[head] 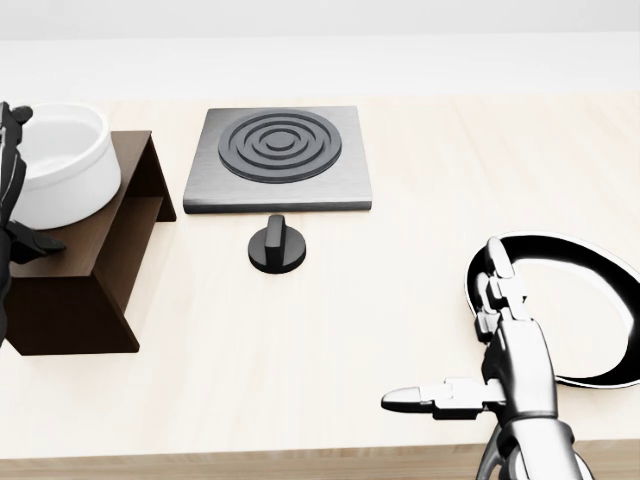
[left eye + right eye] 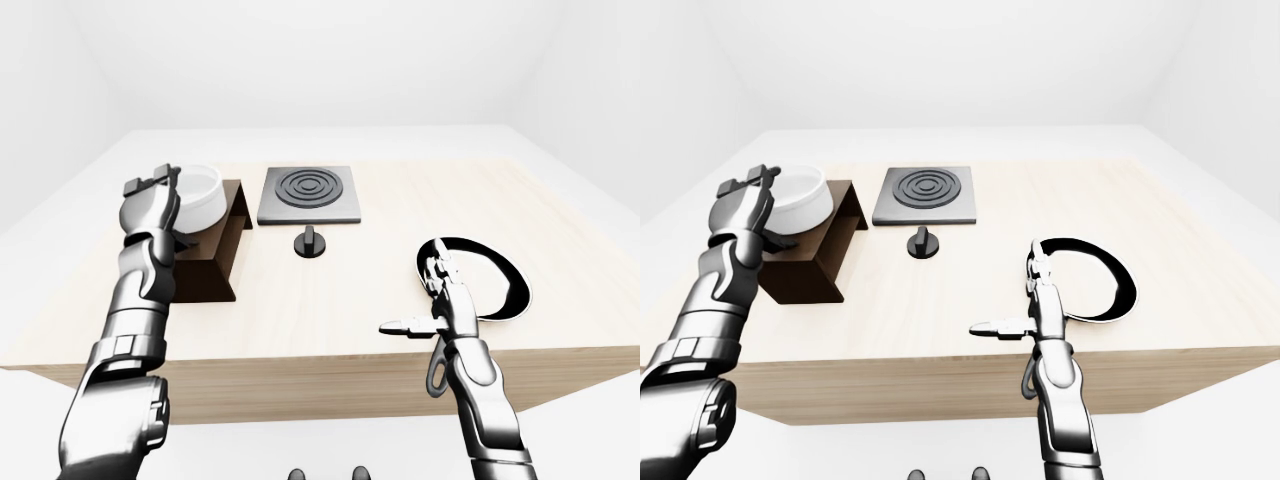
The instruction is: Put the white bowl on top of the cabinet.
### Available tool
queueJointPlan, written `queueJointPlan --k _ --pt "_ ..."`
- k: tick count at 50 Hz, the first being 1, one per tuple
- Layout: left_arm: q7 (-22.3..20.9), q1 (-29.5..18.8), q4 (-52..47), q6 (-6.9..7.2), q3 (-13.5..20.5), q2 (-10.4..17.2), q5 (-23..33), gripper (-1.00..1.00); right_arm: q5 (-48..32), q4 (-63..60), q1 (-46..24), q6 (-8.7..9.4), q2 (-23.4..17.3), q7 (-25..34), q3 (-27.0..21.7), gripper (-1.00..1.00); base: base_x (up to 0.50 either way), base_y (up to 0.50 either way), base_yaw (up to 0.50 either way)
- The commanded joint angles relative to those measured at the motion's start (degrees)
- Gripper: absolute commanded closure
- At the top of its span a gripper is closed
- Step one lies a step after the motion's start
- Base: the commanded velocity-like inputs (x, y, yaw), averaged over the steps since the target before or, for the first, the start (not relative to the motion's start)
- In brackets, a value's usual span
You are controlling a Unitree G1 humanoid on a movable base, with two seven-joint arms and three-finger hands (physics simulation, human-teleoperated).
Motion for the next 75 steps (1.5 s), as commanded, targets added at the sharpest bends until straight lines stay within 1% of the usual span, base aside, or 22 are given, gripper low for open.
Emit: queueJointPlan --k 1,21,26,29,31,32,34,37,38,39,41,42,44,48,50,52,57,59,61,71,73,75 --pt "0.3 0.3 -0.5 0.01 0.3 0.2 1.5 -1.0 0.0 -0.1 0.1 0.0 0.0 0.0 0.1 -1.0 0.0 0.0 0.0" --pt "0.1 1.6 -3.4 0.01 0.9 -0.2 1.1 -1.0 -0.2 0.5 -0.1 0.0 0.1 -0.1 0.2 -1.0 0.0 0.0 0.0" --pt "0.1 6.3 -11.6 0.01 3.1 -0.8 -2.3 -1.0 -0.4 0.7 -0.3 -0.1 0.1 -0.3 0.4 -1.0 0.0 0.0 0.0" --pt "-1.8 9.9 -17.5 0.01 4.5 -1.9 -6.2 -1.0 -0.7 1.6 -0.7 -0.43 0.1 -0.3 0.6 -1.0 0.0 0.0 0.0" --pt "-3.4 12.1 -21.4 0.01 5.2 -2.9 -8.9 -1.0 -0.6 1.3 -1.0 -0.01 0.1 -0.4 0.6 -1.0 0.0 0.0 0.0" --pt "-3.1 13.6 -23.8 0.01 5.3 -3.3 -9.2 -1.0 -0.4 0.7 -1.1 0.0 0.1 -0.3 0.6 -1.0 0.0 0.0 0.0" --pt "-4.5 16.8 -31.6 0.01 6.4 -5.2 -12.0 -1.0 -0.3 0.2 -1.4 0.0 0.2 -0.6 0.6 -1.0 0.0 0.0 0.0" --pt "-4.5 19.1 -35.0 0.01 6.4 -6.1 -12.8 -1.0 0.0 0.5 -2.0 0.0 0.1 -0.8 0.4 -1.0 0.0 0.0 0.0" --pt "-5.8 21.6 -39.1 0.01 6.7 -7.5 -14.1 -1.0 0.7 1.0 -3.1 0.0 -0.1 -1.0 -0.2 -1.0 0.0 0.0 0.0" --pt "-5.3 23.1 -41.3 0.01 6.8 -8.3 -14.6 -1.0 1.0 1.0 -3.7 0.0 -0.2 -1.1 -0.4 -1.0 0.0 0.0 0.0" --pt "-6.2 25.0 -44.8 0.01 7.1 -9.6 -16.1 -1.0 1.6 0.8 -4.5 0.0 -0.5 -1.4 -0.7 -1.0 0.0 0.0 0.0" --pt "-7.2 27.4 -48.7 0.01 7.1 -11.1 -17.6 -1.0 1.9 0.6 -5.6 0.0 -0.7 -1.7 -1.0 -1.0 0.0 0.0 0.0" --pt "-7.0 29.1 -51.1 0.01 6.8 -12.4 -18.4 -1.0 1.9 0.2 -6.8 0.0 -1.0 -2.4 -1.1 -1.0 0.0 0.0 0.0" --pt "-6.7 31.6 -52.9 0.01 5.7 -14.4 -19.1 -1.0 3.0 -2.5 -8.9 0.0 -1.2 -3.6 -1.7 -1.0 0.0 0.0 0.0" --pt "-6.5 32.0 -53.0 0.01 5.6 -14.7 -19.1 -1.0 3.2 -3.0 -9.2 0.0 -1.4 -3.9 -1.6 -1.0 0.0 0.0 0.0" --pt "-7.2 33.2 -55.2 0.01 6.2 -15.7 -21.1 -1.0 3.7 -4.0 -10.5 0.0 -1.6 -4.5 -1.8 -1.0 0.0 0.0 0.0" --pt "-4.7 35.5 -58.4 0.01 7.7 -16.8 -26.7 -1.0 4.1 -6.0 -12.1 0.0 -2.2 -5.6 -1.9 -1.0 0.0 0.0 0.0" --pt "-6.1 36.2 -59.4 0.01 8.2 -17.3 -29.8 -1.0 4.0 -7.9 -12.0 0.0 -2.4 -5.8 -2.0 -1.0 0.0 0.0 0.0" --pt "-4.4 36.5 -59.2 0.01 8.3 -17.5 -30.9 -1.0 4.1 -9.0 -12.4 0.0 -2.5 -6.1 -2.4 -1.0 0.0 0.0 0.0" --pt "-6.2 40.7 -64.7 0.01 8.4 -19.6 -36.2 -1.0 4.6 -12.0 -15.5 0.0 -3.7 -7.1 -3.3 -1.0 0.0 0.0 0.0" --pt "-6.5 41.2 -67.6 0.01 9.5 -20.3 -39.3 -1.0 4.7 -13.4 -15.8 0.0 -3.7 -7.4 -3.3 -1.0 0.0 0.0 0.0" --pt "-7.5 41.3 -68.7 0.01 9.3 -20.3 -40.5 -1.0 4.7 -14.1 -15.9 0.0 -3.8 -7.5 -3.3 -1.0 0.0 0.0 0.0"
